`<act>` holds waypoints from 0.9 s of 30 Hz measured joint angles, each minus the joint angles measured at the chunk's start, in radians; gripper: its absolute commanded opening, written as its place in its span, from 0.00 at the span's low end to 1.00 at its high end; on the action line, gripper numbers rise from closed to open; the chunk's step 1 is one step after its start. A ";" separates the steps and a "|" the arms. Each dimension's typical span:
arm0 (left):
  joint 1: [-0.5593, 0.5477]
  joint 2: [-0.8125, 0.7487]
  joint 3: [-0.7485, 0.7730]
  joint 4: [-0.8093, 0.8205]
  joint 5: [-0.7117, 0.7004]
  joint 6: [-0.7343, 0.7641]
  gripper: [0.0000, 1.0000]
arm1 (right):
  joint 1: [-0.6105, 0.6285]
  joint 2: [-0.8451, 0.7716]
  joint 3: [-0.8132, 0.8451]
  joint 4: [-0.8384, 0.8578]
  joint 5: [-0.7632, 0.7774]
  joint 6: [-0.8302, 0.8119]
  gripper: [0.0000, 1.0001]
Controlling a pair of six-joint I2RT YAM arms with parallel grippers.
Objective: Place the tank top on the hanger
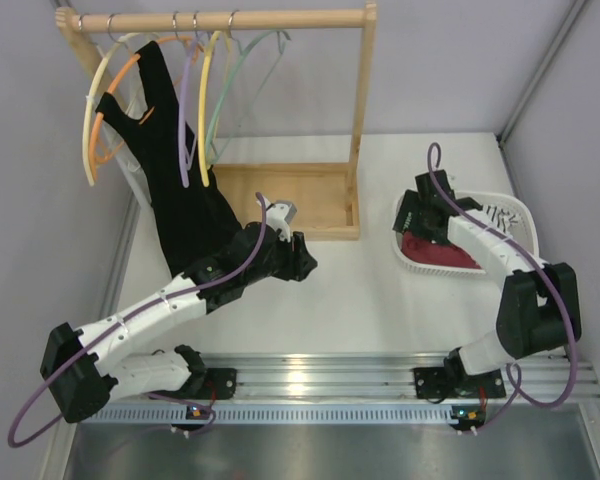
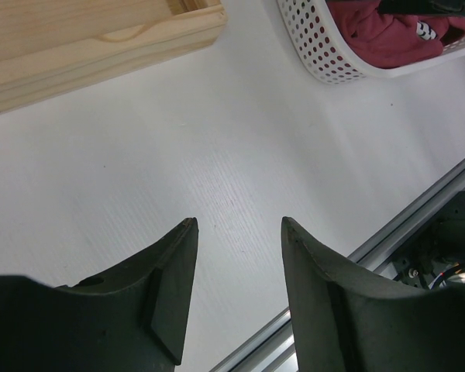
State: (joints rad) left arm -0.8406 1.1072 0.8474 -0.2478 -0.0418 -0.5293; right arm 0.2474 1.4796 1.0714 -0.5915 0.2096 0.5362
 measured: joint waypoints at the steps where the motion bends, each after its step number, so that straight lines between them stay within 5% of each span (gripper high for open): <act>1: 0.000 0.000 0.000 0.000 0.000 0.000 0.52 | -0.002 0.008 -0.005 0.011 0.002 0.002 0.83; 6: 0.000 0.000 0.000 0.000 0.000 0.000 0.52 | -0.031 0.016 -0.038 0.045 0.007 0.014 0.59; 10: 0.000 0.000 0.000 0.000 0.001 0.000 0.52 | -0.039 0.023 -0.045 0.057 0.007 0.015 0.17; 13: 0.000 0.000 0.000 -0.004 0.001 0.000 0.52 | -0.039 0.015 -0.050 0.067 0.009 0.014 0.00; 20: 0.000 -0.020 0.000 -0.018 0.000 0.000 0.52 | -0.040 -0.084 0.005 -0.028 0.006 -0.020 0.00; 27: 0.000 -0.080 0.000 -0.023 0.000 0.000 0.53 | -0.003 -0.256 0.372 -0.182 -0.009 -0.091 0.00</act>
State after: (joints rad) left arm -0.8406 1.0271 0.8474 -0.2703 -0.0422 -0.5293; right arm 0.2443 1.2236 1.4433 -0.7731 0.2008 0.4454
